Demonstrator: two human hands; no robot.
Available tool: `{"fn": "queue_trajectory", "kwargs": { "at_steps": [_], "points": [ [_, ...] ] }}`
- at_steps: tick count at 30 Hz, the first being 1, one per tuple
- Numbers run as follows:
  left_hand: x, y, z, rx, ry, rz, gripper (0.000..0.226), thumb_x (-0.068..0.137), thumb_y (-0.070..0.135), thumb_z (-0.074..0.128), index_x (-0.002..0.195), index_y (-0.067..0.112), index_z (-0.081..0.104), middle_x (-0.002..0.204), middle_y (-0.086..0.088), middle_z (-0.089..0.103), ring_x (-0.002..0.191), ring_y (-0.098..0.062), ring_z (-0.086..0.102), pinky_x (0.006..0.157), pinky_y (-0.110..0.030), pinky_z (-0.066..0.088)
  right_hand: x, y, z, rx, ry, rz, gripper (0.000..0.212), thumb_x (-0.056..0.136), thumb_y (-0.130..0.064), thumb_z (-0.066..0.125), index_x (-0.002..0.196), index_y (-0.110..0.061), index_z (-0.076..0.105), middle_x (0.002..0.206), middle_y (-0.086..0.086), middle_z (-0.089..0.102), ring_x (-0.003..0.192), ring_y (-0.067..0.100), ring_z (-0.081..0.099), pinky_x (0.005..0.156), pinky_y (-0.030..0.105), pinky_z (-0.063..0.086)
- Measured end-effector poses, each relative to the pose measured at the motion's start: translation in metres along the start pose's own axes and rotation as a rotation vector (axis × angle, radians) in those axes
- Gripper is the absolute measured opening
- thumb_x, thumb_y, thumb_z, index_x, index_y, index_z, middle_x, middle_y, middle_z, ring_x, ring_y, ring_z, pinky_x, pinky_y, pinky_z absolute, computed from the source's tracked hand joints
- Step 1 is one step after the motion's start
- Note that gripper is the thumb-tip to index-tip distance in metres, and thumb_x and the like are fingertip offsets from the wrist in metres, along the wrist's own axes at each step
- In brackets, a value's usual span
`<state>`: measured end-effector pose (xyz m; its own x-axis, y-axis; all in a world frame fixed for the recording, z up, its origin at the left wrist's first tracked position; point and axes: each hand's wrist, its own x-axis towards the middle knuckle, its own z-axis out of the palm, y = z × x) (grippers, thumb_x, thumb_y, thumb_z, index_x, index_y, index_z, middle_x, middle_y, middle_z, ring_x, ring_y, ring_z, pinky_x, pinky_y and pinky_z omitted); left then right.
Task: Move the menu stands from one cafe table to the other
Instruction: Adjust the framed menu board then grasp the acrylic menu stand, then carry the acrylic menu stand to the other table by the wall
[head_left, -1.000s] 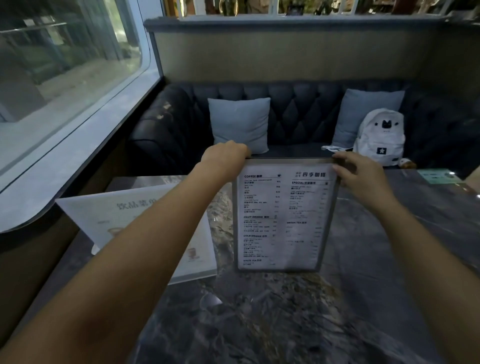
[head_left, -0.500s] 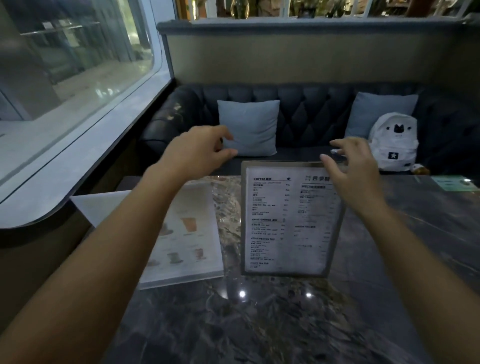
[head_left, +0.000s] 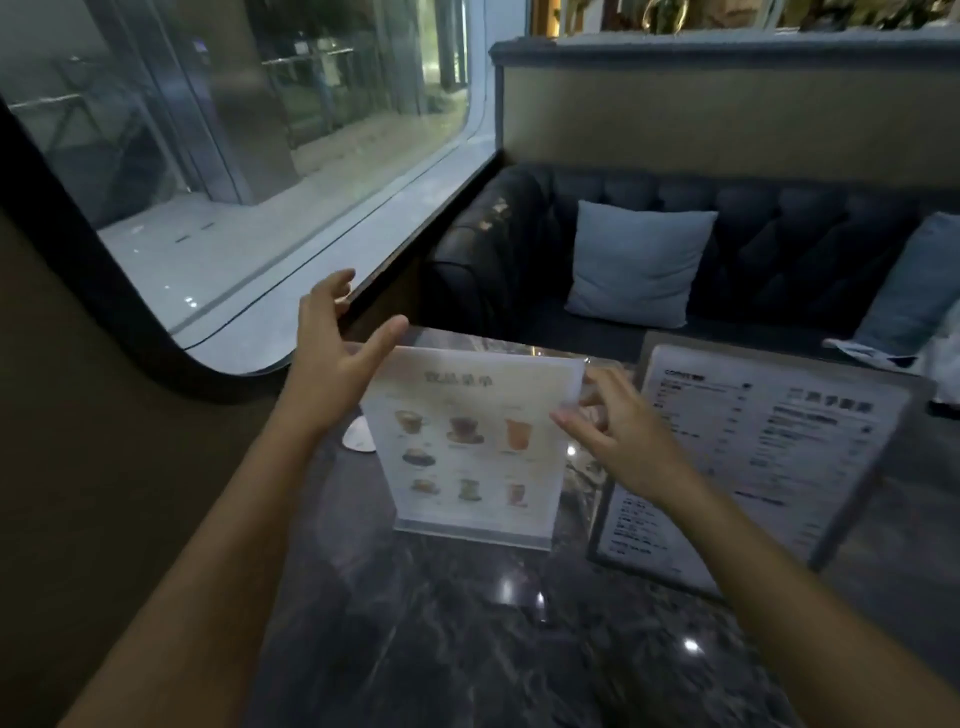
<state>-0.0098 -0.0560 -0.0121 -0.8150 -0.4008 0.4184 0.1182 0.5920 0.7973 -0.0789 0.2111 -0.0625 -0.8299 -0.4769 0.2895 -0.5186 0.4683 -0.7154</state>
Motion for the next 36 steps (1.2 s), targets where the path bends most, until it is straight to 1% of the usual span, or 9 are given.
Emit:
{"fn": "queue_trajectory", "kwargs": {
  "at_steps": [2, 5, 9, 13, 16, 20, 28, 32, 36],
  "points": [
    [-0.013, -0.019, 0.000, -0.139, -0.038, -0.091, 0.082, 0.073, 0.046, 0.069, 0.138, 0.026, 0.023, 0.133, -0.002, 0.035, 0.118, -0.015, 0.044, 0.085, -0.013, 0.040, 0.002, 0.001, 0.011, 0.026, -0.037, 0.007, 0.040, 0.085, -0.043, 0.051, 0.120, -0.027, 0.043, 0.112, -0.005, 0.050, 0.098, 0.014, 0.053, 0.078, 0.032, 0.048],
    [-0.031, -0.041, 0.007, -0.257, -0.101, -0.129, 0.091, 0.068, 0.040, 0.072, 0.138, 0.031, 0.014, 0.131, -0.005, 0.039, 0.112, -0.016, 0.053, 0.081, -0.018, 0.052, 0.005, 0.005, 0.024, 0.076, -0.021, 0.046, 0.044, 0.086, -0.038, 0.054, 0.124, -0.022, 0.040, 0.110, -0.003, 0.055, 0.093, 0.015, 0.057, 0.070, 0.025, 0.048],
    [-0.050, -0.063, 0.022, -0.318, -0.119, -0.182, 0.070, 0.072, 0.032, 0.074, 0.124, 0.035, 0.027, 0.121, -0.001, 0.050, 0.108, -0.010, 0.057, 0.084, -0.032, 0.056, 0.003, 0.017, 0.037, 0.102, -0.016, 0.123, 0.041, 0.087, -0.035, 0.052, 0.120, -0.016, 0.039, 0.110, 0.005, 0.057, 0.093, 0.021, 0.058, 0.072, 0.036, 0.052],
    [-0.060, -0.077, 0.030, -0.407, -0.083, -0.270, 0.056, 0.067, 0.053, 0.069, 0.111, 0.030, 0.043, 0.109, -0.005, 0.062, 0.098, -0.017, 0.063, 0.074, -0.027, 0.055, -0.002, 0.028, 0.047, 0.099, -0.046, 0.146, 0.028, 0.089, -0.032, 0.050, 0.110, -0.019, 0.036, 0.106, 0.005, 0.056, 0.089, 0.023, 0.059, 0.066, 0.041, 0.055],
    [-0.065, -0.084, 0.035, -0.298, -0.053, -0.311, 0.024, 0.080, 0.041, 0.062, 0.097, 0.043, 0.045, 0.096, 0.001, 0.061, 0.085, -0.012, 0.064, 0.060, -0.015, 0.051, -0.003, 0.036, 0.052, 0.103, -0.055, 0.175, 0.019, 0.090, -0.028, 0.048, 0.100, -0.023, 0.033, 0.105, 0.006, 0.056, 0.086, 0.025, 0.059, 0.060, 0.039, 0.056],
    [-0.068, -0.088, 0.040, -0.144, 0.016, -0.343, 0.014, 0.091, 0.029, 0.053, 0.096, 0.040, 0.045, 0.100, -0.008, 0.057, 0.089, -0.021, 0.061, 0.070, -0.035, 0.054, -0.001, 0.043, 0.060, 0.085, -0.044, 0.194, 0.015, 0.091, -0.026, 0.045, 0.098, -0.021, 0.032, 0.101, 0.007, 0.054, 0.081, 0.026, 0.058, 0.052, 0.022, 0.046],
    [-0.080, -0.069, 0.034, -0.208, 0.139, -0.360, 0.019, 0.093, 0.021, 0.051, 0.083, 0.037, 0.048, 0.083, 0.005, 0.054, 0.079, -0.018, 0.057, 0.076, -0.053, 0.053, 0.009, 0.027, 0.051, 0.108, -0.018, 0.157, 0.015, 0.091, -0.028, 0.045, 0.091, -0.014, 0.039, 0.098, 0.010, 0.057, 0.085, 0.029, 0.058, 0.070, 0.054, 0.053],
    [-0.094, -0.052, 0.016, -0.216, 0.194, -0.339, 0.031, 0.093, 0.020, 0.050, 0.075, 0.044, 0.050, 0.080, 0.007, 0.054, 0.074, -0.014, 0.055, 0.073, -0.055, 0.053, 0.019, 0.010, 0.047, 0.136, 0.013, 0.057, 0.010, 0.090, -0.026, 0.047, 0.092, -0.017, 0.042, 0.098, 0.011, 0.060, 0.084, 0.028, 0.058, 0.072, 0.055, 0.051],
    [-0.115, -0.040, -0.010, -0.205, 0.272, -0.331, 0.022, 0.093, 0.020, 0.049, 0.078, 0.036, 0.048, 0.086, 0.000, 0.057, 0.087, -0.027, 0.059, 0.076, -0.062, 0.053, 0.029, -0.011, 0.059, 0.211, -0.025, -0.027, 0.011, 0.089, -0.025, 0.049, 0.095, -0.017, 0.044, 0.102, 0.009, 0.062, 0.087, 0.025, 0.060, 0.073, 0.054, 0.052]
  ]
}}
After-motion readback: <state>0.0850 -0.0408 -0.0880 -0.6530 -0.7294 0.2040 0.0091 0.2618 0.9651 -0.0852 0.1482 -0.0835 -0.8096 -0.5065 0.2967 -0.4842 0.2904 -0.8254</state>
